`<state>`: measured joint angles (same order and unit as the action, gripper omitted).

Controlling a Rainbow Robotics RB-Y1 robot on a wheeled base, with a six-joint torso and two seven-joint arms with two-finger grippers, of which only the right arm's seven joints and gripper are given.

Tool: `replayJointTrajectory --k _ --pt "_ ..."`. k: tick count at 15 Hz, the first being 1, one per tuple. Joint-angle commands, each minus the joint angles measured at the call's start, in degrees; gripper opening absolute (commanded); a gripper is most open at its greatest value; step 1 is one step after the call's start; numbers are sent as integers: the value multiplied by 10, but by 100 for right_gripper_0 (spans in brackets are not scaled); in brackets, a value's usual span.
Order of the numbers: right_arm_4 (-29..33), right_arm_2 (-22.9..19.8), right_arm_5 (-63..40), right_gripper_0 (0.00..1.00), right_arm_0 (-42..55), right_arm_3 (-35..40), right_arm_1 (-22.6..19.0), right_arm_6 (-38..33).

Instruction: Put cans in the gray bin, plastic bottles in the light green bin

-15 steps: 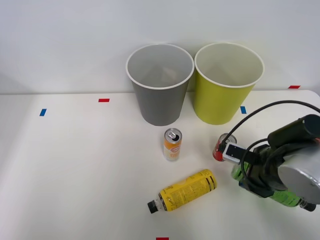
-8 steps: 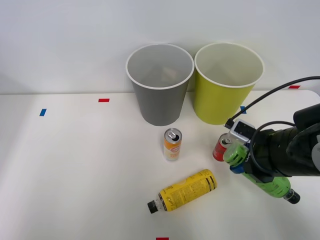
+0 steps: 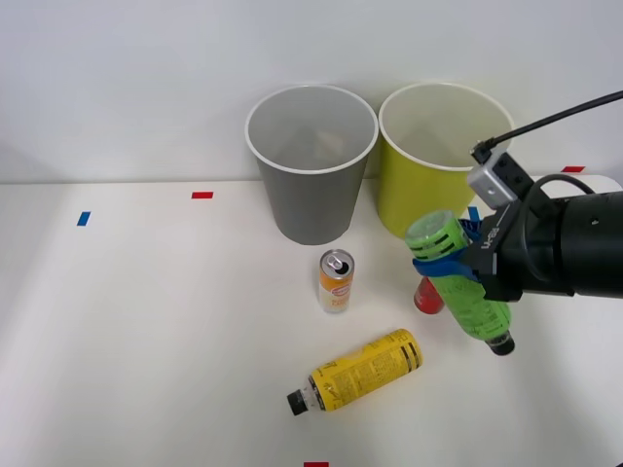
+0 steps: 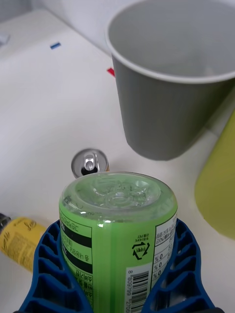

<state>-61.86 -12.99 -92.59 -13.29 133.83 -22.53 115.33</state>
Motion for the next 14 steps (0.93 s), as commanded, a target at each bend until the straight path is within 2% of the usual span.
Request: replayJointTrajectory --k 1,9,12,14 --pt "-35 -18 58 0 -2 -1 12 -16" --pt "-94 -21 259 0 -4 -1 48 -55" --pt "-82 -19 318 0 -18 -1 72 -66" --pt "-47 -16 345 0 -40 -2 79 -100"
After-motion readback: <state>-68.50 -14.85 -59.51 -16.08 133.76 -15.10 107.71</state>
